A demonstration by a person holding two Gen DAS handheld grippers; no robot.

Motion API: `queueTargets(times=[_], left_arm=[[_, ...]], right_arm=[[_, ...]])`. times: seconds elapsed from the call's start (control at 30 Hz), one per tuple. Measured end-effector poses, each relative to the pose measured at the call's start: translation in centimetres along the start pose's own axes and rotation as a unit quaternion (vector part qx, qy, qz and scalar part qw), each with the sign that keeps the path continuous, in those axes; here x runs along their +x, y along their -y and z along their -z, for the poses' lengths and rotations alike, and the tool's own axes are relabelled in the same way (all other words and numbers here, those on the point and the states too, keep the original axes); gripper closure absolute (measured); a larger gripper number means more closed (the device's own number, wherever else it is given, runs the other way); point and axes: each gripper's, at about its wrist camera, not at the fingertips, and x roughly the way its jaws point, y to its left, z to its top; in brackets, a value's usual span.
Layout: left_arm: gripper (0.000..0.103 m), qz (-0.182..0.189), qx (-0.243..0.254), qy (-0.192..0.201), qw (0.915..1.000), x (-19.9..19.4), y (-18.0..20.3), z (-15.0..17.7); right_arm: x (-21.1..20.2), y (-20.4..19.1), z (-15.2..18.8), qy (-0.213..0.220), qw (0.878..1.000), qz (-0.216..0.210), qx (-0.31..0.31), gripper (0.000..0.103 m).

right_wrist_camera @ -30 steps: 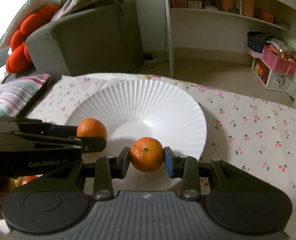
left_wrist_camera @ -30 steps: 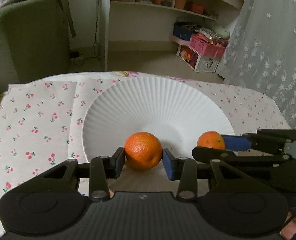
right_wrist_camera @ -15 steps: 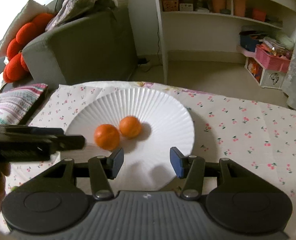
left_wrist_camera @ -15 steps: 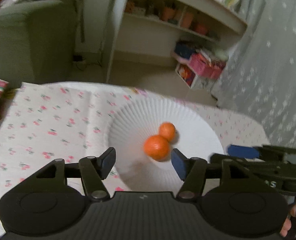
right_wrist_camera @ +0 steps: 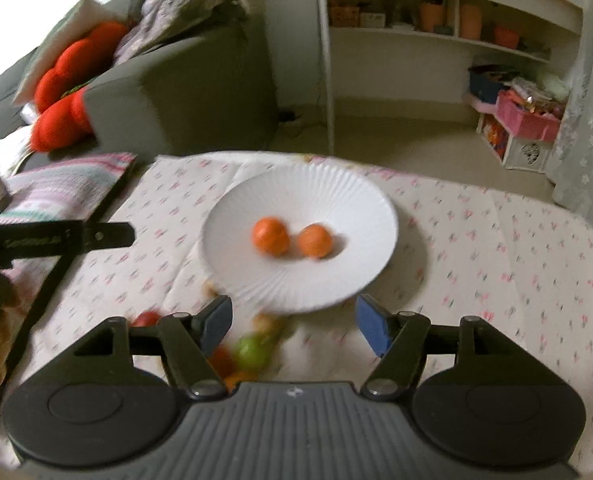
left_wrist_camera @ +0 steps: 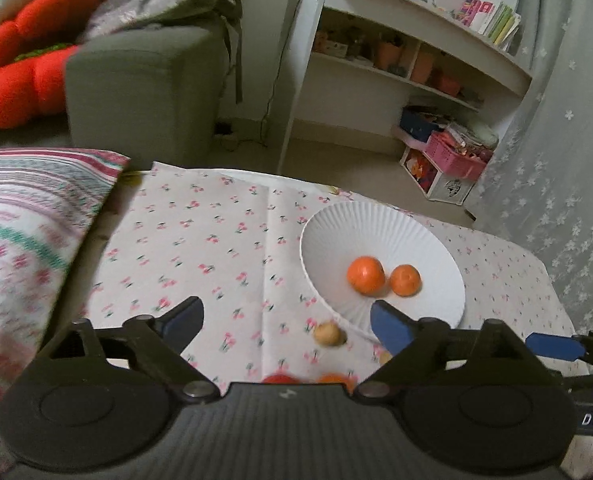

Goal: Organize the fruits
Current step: 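Withdraw both open tools from the plate back toward the fruits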

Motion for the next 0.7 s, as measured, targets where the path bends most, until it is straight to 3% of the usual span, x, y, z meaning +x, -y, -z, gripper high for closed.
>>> queueTargets(times=[0.13,0.3,0.7], left_arm=[[0.020,-0.021,0.016,0.023,0.9994,-2.4,-0.3,2.0],[0.020,-0.046,0.022,-0.005,0.9987,-1.2,-1.2,3.0],[0.020,-0.046,0.055,-0.033,0.9969,-1.0,-1.1,5.0]], right_arm=[[-0.8,-0.9,1.5,-0.015,1.000,-0.019,0.010,0.038],[-0.6,-1.7,1.9,-0.018,1.000,-0.017,0.013,0.039],[1.0,-4.5,3.7,-0.052,0.996,-0.051,-0.043,0.036]])
